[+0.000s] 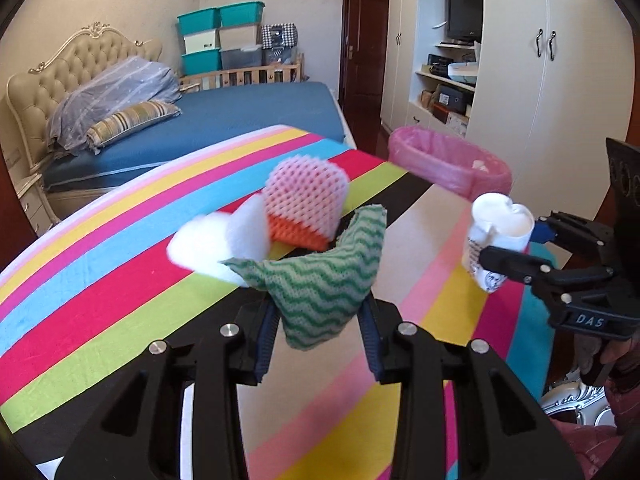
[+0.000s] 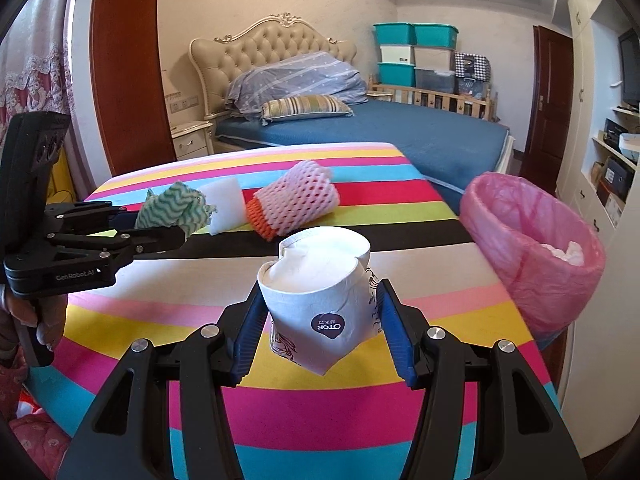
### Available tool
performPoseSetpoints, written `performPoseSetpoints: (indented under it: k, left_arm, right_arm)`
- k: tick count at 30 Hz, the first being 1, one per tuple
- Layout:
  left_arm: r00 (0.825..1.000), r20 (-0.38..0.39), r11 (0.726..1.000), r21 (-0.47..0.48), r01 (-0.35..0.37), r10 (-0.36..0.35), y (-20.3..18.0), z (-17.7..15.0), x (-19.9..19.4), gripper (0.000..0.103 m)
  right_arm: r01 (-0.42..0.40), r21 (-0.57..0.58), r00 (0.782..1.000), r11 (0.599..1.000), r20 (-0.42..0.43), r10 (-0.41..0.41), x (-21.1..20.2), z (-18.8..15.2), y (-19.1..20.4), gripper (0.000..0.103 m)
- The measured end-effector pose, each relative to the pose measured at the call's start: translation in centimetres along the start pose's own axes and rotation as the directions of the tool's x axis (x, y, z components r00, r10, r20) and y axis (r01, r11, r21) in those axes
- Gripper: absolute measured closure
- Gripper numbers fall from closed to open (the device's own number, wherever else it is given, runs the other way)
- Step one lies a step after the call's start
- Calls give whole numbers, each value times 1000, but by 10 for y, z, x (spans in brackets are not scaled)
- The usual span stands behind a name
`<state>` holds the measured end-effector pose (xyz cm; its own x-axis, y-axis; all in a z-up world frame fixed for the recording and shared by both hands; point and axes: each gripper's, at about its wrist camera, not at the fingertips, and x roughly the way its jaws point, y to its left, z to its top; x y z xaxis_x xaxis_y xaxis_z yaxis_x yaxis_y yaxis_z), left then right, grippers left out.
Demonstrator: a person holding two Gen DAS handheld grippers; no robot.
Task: Collect trash
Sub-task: 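Lift the paper cup and green cloth and carry them toward the wastebasket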
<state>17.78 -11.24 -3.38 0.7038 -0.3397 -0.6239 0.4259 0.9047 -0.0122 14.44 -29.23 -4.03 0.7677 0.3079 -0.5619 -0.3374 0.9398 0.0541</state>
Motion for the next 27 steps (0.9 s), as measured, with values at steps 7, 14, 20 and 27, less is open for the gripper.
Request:
performPoseSetpoints:
  k: [7, 14, 20, 27]
  left_arm:
    - [1000, 29, 1000, 3, -5, 5, -18, 1, 1, 67]
    - [998, 60, 1000, 13, -12, 12, -38, 4, 2, 66]
    - [998, 59, 1000, 6, -3, 2, -40, 0, 2, 66]
    - [998, 70, 1000, 4, 7, -7, -42, 6, 5, 66]
  right_arm:
    - [20, 10, 1000, 1000, 21, -20, -7, -1, -8, 50]
    - [34, 26, 999, 999, 41, -35, -13, -4, -15, 50]
    - [40, 41, 998, 998, 49, -42, -15, -5, -22, 50]
    - [49, 55, 997, 997, 62, -52, -21, -6, -26, 50]
